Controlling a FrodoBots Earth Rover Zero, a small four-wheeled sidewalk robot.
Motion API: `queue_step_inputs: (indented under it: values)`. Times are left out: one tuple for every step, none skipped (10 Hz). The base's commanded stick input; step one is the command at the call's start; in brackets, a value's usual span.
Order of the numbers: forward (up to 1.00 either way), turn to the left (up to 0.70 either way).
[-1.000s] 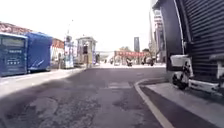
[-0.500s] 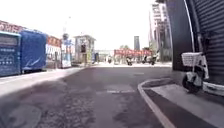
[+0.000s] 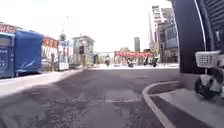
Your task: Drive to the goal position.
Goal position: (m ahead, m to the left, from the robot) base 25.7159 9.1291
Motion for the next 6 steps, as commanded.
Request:
queue_step_inputs:
  values:
    - [0.7, 0.0]
    - [0.7, 0.0]
    - [0.7, 0.0]
    - [0.7, 0.0]
    - [0.7, 0.0]
    - [0.7, 0.0]
